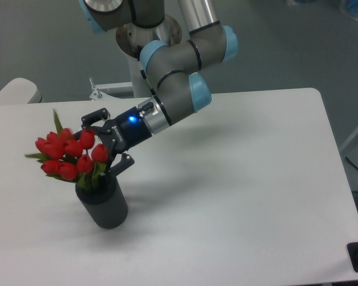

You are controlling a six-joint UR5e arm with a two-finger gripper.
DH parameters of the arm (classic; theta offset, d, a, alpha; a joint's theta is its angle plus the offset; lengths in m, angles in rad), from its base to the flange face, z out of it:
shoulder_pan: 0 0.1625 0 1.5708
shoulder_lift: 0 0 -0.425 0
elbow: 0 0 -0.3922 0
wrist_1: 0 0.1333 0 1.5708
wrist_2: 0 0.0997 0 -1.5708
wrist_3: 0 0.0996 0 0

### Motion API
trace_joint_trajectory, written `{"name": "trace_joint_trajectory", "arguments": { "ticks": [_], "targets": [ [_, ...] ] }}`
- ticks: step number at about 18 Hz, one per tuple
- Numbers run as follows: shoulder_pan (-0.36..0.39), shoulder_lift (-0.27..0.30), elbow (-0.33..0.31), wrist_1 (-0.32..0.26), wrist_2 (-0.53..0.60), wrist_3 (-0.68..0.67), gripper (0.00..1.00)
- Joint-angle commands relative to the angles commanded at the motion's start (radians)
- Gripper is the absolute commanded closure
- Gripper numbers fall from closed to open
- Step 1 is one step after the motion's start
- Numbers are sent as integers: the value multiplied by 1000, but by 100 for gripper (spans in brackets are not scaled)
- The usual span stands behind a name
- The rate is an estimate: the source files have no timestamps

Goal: Insert the flowers into the vase
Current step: 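Open the gripper to release the tulips in the vase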

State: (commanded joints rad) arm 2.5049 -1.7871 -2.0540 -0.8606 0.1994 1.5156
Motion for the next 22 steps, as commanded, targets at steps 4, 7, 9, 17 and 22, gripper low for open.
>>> {"name": "trace_joint_trajectory", "arguments": {
  "ticks": [4,7,9,17,22],
  "targets": [
    [34,5,3,0,9,0,0],
    [48,6,14,3,69,0,0],
    [52,6,14,2,93,0,0],
    [109,40,-2,0,247,-8,0],
    [187,38,41,0,247,-18,0]
  ]
}}
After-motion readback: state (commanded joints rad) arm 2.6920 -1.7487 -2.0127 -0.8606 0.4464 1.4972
